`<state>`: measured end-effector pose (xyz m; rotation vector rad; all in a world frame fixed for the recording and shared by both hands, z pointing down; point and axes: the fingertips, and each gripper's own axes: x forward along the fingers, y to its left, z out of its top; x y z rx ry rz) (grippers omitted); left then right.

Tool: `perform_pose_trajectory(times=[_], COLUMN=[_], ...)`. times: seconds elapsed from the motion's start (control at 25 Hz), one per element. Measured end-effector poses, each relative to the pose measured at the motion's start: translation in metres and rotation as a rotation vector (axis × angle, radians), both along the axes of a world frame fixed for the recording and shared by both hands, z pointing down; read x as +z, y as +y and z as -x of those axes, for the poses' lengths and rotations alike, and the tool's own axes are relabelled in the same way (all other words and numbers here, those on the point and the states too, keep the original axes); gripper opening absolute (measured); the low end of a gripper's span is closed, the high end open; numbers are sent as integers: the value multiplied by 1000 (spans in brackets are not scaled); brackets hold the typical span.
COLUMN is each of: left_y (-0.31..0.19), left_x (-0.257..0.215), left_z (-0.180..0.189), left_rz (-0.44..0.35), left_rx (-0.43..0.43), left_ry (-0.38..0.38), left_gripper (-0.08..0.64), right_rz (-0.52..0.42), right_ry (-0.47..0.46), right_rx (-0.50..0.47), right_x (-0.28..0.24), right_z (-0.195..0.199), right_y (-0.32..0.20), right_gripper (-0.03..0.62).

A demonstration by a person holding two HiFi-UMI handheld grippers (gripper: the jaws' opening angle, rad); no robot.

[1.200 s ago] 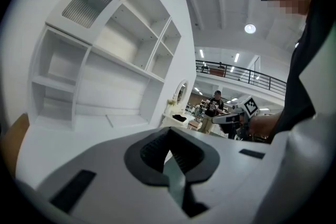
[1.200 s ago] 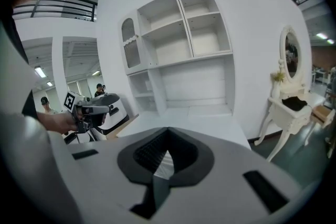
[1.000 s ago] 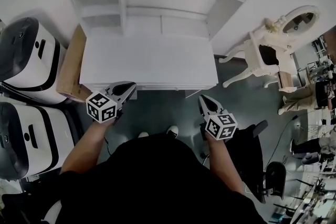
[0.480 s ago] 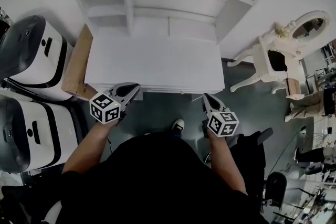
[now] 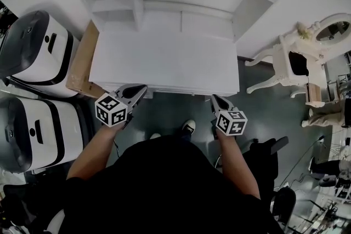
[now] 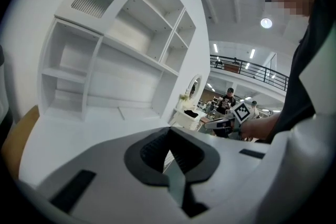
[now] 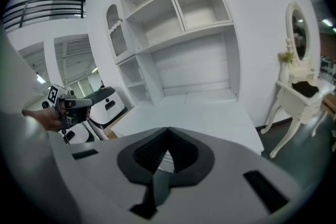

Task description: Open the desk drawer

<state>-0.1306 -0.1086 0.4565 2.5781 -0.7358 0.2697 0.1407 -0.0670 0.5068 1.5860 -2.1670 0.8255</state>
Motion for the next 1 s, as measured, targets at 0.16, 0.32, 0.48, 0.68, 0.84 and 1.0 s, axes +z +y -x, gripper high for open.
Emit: perform_pose_trajectory(times=[0.16,0.32,0.48,0.68,0.84,1.0], left_y=[-3,-7,-12,-18,-20,-19], left_x=[3,7,13,19,26,33], left_z=[-11,-20,-25,-30,-28,-25], left_rz=[11,30,46,70,89,108], left_rx=[4,-14,-35,-67,-97,-128], left_ry=[-13,-26,-41,-54,-72,-85], left_gripper=[8,9,8,8,8,9], right_rz=[56,111,172,245,294,339], right_ry=[-21,-21,-10,-10,-10,-24], right_rx=[-7,-17,-39,-73,-110,-125], right_x=[27,60,97,136,172,206], right_z=[-6,-18,-27,-33,-29,-30], right_y=[-6,-10,-13,-17,-19,-23], right_gripper=[2,2,2,3,3,12])
